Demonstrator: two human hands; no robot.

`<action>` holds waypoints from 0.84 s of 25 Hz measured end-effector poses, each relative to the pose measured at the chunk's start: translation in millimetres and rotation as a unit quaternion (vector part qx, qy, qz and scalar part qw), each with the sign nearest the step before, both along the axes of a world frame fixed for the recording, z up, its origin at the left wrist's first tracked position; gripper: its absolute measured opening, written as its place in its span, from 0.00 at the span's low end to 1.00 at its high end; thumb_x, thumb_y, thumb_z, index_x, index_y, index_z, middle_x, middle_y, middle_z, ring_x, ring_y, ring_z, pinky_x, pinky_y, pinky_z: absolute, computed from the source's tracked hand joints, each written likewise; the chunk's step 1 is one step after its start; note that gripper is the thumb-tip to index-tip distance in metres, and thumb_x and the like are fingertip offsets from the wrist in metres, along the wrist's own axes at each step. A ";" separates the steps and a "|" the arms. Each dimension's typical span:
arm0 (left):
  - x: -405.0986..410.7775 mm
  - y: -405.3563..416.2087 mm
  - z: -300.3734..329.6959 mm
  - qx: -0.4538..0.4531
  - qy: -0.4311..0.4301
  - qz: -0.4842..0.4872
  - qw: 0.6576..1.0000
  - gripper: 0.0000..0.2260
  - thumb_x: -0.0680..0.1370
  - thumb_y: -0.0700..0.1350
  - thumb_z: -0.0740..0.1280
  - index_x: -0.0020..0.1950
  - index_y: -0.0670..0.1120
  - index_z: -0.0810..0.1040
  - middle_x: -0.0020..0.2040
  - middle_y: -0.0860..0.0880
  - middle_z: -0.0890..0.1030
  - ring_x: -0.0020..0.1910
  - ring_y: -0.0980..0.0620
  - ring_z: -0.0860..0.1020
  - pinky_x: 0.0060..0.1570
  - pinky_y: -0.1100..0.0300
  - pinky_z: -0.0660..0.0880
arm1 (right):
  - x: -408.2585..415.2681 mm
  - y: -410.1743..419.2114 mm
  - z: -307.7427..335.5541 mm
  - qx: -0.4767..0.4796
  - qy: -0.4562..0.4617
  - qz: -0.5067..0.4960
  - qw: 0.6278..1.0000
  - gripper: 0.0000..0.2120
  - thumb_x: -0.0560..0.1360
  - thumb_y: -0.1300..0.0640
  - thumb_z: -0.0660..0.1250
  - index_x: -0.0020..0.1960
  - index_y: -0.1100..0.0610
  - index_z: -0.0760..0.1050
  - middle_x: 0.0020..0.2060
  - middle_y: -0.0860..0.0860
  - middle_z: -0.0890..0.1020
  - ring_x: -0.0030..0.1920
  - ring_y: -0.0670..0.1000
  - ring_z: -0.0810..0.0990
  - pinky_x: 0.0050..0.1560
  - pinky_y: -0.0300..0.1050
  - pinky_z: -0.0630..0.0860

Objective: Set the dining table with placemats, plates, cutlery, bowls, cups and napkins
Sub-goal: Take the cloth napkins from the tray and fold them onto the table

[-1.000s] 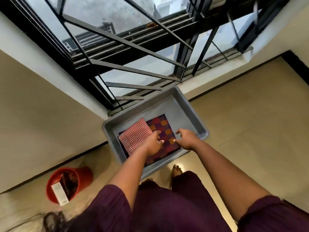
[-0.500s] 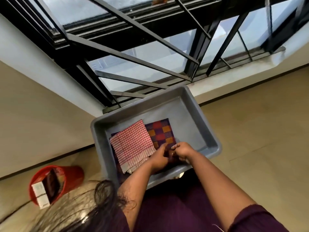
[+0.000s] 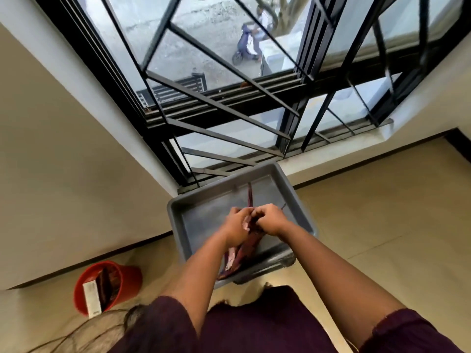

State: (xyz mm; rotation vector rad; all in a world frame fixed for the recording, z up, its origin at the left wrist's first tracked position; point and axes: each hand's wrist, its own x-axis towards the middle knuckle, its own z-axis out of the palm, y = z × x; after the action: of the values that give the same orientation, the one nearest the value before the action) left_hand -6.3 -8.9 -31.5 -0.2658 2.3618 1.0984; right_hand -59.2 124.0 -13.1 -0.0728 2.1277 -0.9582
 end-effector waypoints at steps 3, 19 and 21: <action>-0.8 -14.5 35.8 -0.096 0.041 -0.062 0.993 0.21 0.75 0.39 0.69 0.67 0.49 0.73 0.70 0.43 0.63 0.69 0.44 0.65 0.68 0.56 0.65 | 11.1 8.1 45.6 0.017 0.068 0.053 0.996 0.18 0.70 0.68 0.62 0.39 0.46 0.82 0.45 0.47 0.84 0.49 0.50 0.80 0.50 0.44 0.77; -9.6 -42.4 160.3 -0.096 0.310 -0.199 0.925 0.10 0.73 0.38 0.58 0.45 0.55 0.67 0.43 0.48 0.78 0.40 0.44 0.74 0.38 0.53 0.70 | 58.5 45.5 120.0 0.102 0.321 -0.089 0.937 0.09 0.73 0.60 0.70 0.44 0.46 0.77 0.45 0.49 0.84 0.50 0.55 0.80 0.57 0.52 0.72; -9.9 -51.0 173.0 -0.173 0.259 -0.312 0.897 0.07 0.74 0.46 0.61 0.50 0.56 0.72 0.52 0.51 0.76 0.46 0.45 0.74 0.42 0.53 0.72 | 64.0 41.2 122.8 0.135 0.348 -0.096 0.923 0.03 0.75 0.55 0.68 0.47 0.48 0.78 0.45 0.50 0.84 0.51 0.56 0.79 0.59 0.52 0.65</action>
State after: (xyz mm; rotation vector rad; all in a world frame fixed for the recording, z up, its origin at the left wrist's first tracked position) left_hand -16.2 -59.8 141.5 0.7166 2.7819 0.4617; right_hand 4.8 165.2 109.7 -0.0756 2.9556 -0.8069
